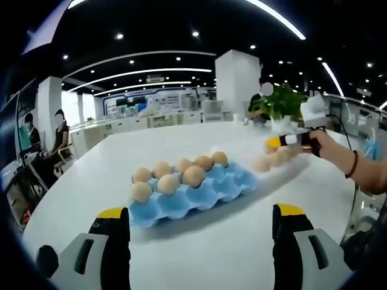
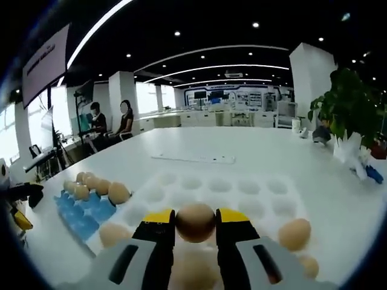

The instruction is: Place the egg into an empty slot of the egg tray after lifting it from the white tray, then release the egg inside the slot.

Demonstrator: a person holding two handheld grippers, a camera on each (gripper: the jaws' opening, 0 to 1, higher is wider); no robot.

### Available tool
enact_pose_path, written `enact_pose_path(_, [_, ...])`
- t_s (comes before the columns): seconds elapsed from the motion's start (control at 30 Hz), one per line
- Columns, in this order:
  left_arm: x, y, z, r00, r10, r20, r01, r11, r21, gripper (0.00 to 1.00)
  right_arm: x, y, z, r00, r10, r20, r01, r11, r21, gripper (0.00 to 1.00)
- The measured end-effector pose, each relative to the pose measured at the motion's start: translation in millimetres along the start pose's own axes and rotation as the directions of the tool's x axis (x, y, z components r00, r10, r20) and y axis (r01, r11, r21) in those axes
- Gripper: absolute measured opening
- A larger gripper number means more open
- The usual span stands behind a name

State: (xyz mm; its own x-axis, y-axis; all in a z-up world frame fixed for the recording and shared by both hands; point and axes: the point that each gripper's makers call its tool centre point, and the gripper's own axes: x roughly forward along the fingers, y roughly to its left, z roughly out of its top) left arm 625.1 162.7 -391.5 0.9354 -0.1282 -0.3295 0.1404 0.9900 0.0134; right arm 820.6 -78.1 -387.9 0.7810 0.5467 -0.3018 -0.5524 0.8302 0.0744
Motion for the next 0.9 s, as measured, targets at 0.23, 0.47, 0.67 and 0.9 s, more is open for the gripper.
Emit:
enact_pose_path(0.23, [-1,-2.0,2.0,1.000,-0.006,0.009,0.006,1.000,-0.003,1.00,4,27,8.8,0.998,0.064,0.014,-0.063,0.996,-0.066,0.27])
enact_pose_path(0.47, [-4,2.0,1.5,1.000,0.002,0.011,-0.002,1.000,0.001,1.00,5,41,9.3,0.996,0.088,0.006,-0.087,0.993,-0.080,0.27])
enact_pose_path(0.67, [-5,2.1,1.2,1.000,0.000,0.011,0.000,1.000,0.004,1.00,8,53,7.8,0.993,0.121,-0.004,-0.121,0.989,-0.086,0.27])
enact_pose_path(0.9, [-8,6.2,5.8,0.999,0.014,0.033,-0.014,1.000,-0.003,1.00,10,77,11.0,0.983,0.183,0.003,-0.182,0.978,-0.099,0.27])
